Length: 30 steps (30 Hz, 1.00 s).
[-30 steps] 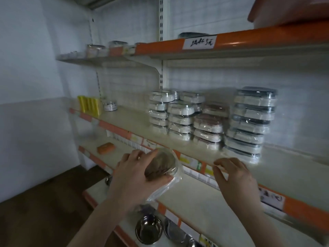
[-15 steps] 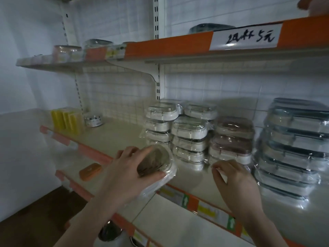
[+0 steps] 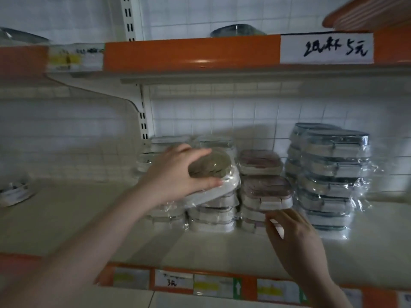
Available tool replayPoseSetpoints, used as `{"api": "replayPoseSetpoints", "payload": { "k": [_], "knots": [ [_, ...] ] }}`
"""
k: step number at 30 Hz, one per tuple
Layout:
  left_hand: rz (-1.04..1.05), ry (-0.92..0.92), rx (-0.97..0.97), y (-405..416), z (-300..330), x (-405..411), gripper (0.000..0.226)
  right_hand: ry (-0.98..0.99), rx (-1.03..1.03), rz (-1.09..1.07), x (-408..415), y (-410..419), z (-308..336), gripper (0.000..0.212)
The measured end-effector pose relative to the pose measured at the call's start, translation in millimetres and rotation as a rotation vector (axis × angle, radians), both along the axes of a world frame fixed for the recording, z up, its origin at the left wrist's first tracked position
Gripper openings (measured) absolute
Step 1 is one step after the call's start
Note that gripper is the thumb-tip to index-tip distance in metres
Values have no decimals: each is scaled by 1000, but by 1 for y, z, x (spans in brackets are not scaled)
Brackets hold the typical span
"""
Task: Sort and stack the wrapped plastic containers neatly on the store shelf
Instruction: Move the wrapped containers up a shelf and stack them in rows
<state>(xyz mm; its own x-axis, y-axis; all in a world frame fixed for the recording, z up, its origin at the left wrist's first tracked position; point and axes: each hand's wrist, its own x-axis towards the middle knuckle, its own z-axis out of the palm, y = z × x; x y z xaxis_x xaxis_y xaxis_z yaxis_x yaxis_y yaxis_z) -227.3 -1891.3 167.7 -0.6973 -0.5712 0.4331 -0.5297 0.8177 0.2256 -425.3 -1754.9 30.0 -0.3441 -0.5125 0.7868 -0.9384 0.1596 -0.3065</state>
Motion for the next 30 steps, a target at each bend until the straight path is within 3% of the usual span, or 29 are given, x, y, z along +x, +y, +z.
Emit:
{"api": "replayPoseSetpoints", "payload": {
  "k": [2,7,12,19,24,30],
  "knots": [
    [-49,-49,-46,-12,16,-14,89,6,-18,-22,3,0,0,5],
    [-158,-108,-42,-44,38,-48,97,31,-37,-73,0,1,2,29],
    [-190,-226,-28,-75,40,-75,95,56,-43,-113,-11,3,6,29],
    [-215,-370,50,-109,23,-93,75,77,-45,-138,-26,2,-7,28],
    [-285,-387,122,-119,22,-96,77,68,-18,-138,-31,4,-11,15],
    [-273,-378,-27,-108,18,-92,75,43,-10,-107,-35,5,-12,6]
  ]
}}
